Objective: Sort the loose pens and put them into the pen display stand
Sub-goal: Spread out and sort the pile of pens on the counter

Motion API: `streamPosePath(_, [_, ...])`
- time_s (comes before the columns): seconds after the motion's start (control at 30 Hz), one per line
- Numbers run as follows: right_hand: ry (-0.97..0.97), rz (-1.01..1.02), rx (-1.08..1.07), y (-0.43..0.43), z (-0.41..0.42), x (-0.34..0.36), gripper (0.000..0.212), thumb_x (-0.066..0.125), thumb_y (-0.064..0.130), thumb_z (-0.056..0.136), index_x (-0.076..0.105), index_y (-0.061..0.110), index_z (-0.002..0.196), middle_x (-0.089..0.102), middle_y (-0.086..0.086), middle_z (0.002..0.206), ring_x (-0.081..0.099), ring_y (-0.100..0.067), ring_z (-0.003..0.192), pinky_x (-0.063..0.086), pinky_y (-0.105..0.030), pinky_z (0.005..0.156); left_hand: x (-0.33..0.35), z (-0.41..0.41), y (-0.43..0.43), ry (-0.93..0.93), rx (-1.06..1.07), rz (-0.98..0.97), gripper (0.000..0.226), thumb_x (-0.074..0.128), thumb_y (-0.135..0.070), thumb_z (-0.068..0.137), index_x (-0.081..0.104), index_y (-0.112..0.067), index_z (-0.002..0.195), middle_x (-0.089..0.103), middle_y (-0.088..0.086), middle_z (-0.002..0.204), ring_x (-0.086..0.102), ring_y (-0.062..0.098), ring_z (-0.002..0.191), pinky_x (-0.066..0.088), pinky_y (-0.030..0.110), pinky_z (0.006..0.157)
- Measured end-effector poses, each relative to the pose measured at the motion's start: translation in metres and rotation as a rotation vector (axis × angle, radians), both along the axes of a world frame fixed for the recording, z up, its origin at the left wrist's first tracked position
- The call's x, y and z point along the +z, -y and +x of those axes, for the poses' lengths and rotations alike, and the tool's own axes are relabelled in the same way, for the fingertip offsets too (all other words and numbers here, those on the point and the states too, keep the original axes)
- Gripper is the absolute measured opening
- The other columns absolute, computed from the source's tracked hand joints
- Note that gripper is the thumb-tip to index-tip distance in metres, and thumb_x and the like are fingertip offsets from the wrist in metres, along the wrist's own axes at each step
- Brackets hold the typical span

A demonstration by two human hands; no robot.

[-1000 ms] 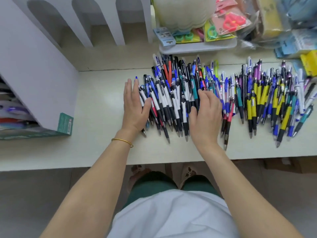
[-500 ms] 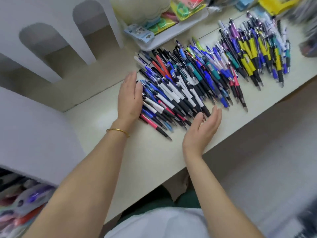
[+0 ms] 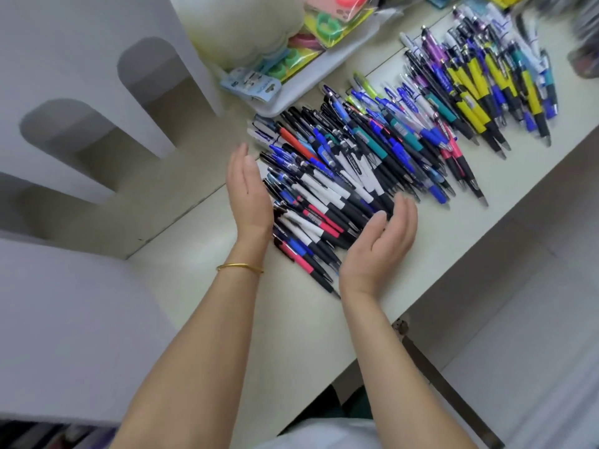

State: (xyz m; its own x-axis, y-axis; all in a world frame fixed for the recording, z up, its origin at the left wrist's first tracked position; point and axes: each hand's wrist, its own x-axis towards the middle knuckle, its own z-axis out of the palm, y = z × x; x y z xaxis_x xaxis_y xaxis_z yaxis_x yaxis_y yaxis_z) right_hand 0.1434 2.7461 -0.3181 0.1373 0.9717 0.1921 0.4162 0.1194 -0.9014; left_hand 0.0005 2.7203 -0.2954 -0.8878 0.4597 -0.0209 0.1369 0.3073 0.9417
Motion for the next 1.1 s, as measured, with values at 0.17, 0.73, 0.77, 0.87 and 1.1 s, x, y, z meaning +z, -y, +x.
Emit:
streamPosePath(0.17, [0.308, -0.081, 0.055, -0.016, -0.004, 0.008, 0.051, 0.027, 0.041, 0.097, 0.048, 0.020, 0.138, 0.042, -0.003, 0.149, 0.032, -0.023, 0.140, 0.024, -0.047, 0.115, 0.002, -0.039, -0.037, -0.013, -0.083, -0.071, 0.045, 0.029, -0.023, 0.102, 0.035, -0.007, 0.144, 0.038, 0.005, 0.148, 0.032, 0.010, 0.133, 0.020, 0.020, 0.109])
streamPosePath(0.73, [0.436, -0.039, 0.112, -0.021, -0.012, 0.011, 0.051, 0.029, 0.046, 0.096, 0.053, 0.024, 0.135, 0.049, 0.005, 0.143, 0.035, -0.025, 0.137, 0.030, -0.053, 0.109, 0.014, -0.054, -0.046, 0.080, -0.265, -0.029, 0.043, 0.041, -0.014, 0.091, 0.044, -0.015, 0.135, 0.052, 0.000, 0.130, 0.048, 0.014, 0.116, 0.040, 0.024, 0.100])
streamPosePath(0.77, [0.431, -0.038, 0.108, -0.020, -0.013, 0.011, 0.051, 0.029, 0.046, 0.096, 0.053, 0.024, 0.135, 0.049, 0.005, 0.143, 0.035, -0.025, 0.137, 0.030, -0.053, 0.109, 0.017, -0.053, -0.046, 0.101, -0.271, -0.021, 0.054, 0.042, -0.012, 0.091, 0.032, -0.014, 0.144, 0.045, 0.000, 0.140, 0.041, 0.009, 0.123, 0.032, 0.020, 0.103])
streamPosePath(0.87, [0.413, -0.029, 0.101, -0.020, -0.015, 0.011, 0.050, 0.029, 0.045, 0.096, 0.053, 0.023, 0.134, 0.050, 0.005, 0.142, 0.036, -0.025, 0.137, 0.030, -0.054, 0.109, 0.018, -0.053, -0.045, 0.117, -0.288, -0.032, 0.069, 0.043, -0.015, 0.084, 0.022, -0.016, 0.149, 0.039, -0.002, 0.143, 0.035, 0.001, 0.120, 0.027, 0.015, 0.098])
streamPosePath(1.1, [0.410, -0.008, 0.104, -0.022, -0.014, 0.009, 0.049, 0.030, 0.043, 0.097, 0.055, 0.022, 0.133, 0.053, 0.005, 0.140, 0.040, -0.025, 0.134, 0.033, -0.053, 0.107, 0.020, -0.029, -0.034, 0.160, -0.311, -0.062, 0.068, 0.038, -0.018, 0.086, 0.017, -0.021, 0.151, 0.040, 0.003, 0.149, 0.036, 0.011, 0.135, 0.028, 0.036, 0.115])
